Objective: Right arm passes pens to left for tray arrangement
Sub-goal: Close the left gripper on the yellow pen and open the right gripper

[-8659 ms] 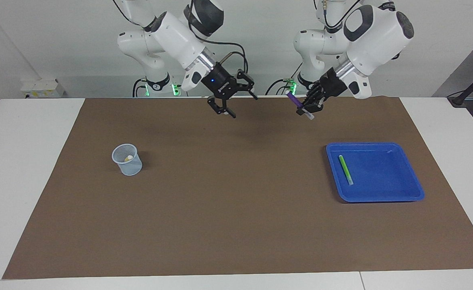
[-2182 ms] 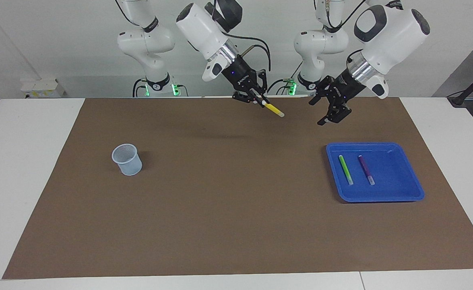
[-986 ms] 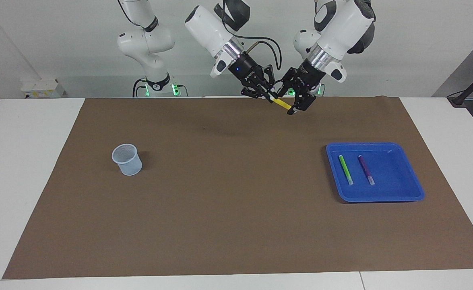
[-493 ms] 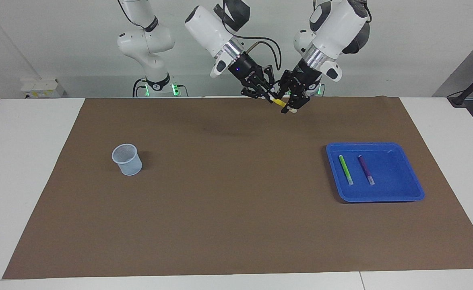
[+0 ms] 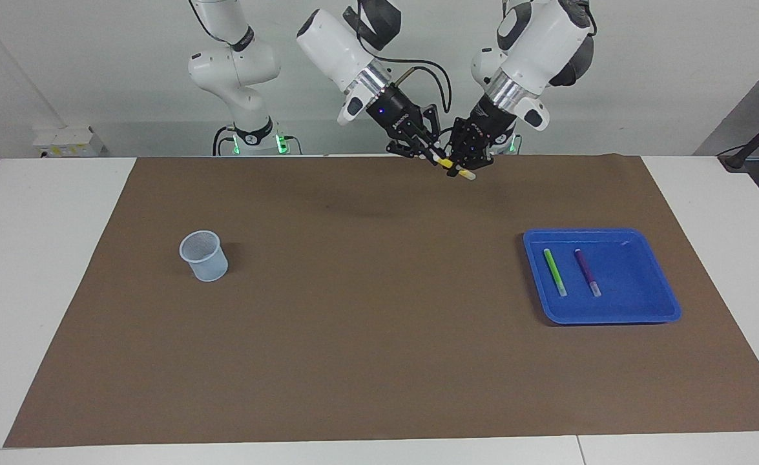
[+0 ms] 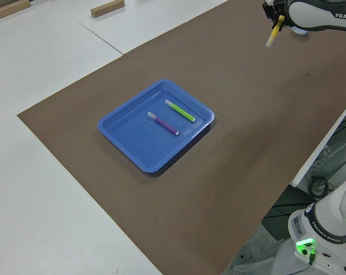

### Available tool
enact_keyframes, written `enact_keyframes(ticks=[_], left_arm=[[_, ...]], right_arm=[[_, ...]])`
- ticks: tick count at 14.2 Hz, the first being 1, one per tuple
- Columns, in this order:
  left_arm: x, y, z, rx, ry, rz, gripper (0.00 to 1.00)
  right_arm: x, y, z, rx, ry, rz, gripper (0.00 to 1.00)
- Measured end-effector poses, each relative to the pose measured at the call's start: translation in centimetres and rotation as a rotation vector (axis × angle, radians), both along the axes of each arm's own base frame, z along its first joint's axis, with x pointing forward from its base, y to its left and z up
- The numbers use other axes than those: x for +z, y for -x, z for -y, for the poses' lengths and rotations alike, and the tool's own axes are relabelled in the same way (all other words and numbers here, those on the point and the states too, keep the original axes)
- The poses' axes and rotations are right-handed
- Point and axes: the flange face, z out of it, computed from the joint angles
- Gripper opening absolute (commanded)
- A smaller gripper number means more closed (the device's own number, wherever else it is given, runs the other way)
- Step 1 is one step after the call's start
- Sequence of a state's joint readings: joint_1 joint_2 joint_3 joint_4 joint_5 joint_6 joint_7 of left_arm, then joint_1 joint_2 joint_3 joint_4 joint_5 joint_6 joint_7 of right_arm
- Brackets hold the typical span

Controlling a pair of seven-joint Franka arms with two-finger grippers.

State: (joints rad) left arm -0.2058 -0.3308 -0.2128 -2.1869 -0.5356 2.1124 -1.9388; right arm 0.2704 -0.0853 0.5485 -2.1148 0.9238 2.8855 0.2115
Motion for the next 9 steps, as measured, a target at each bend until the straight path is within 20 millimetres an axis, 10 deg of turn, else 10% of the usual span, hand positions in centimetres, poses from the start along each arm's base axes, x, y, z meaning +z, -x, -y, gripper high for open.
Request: enact_keyframes(ticks=[9], left_arm=[[-0.01,-0.08,-0.33,-0.058,-0.007,0.026,0.00]], right_arm=[[-0.01,0.19,-0.21,0.005,0.000,0.000,0.00]])
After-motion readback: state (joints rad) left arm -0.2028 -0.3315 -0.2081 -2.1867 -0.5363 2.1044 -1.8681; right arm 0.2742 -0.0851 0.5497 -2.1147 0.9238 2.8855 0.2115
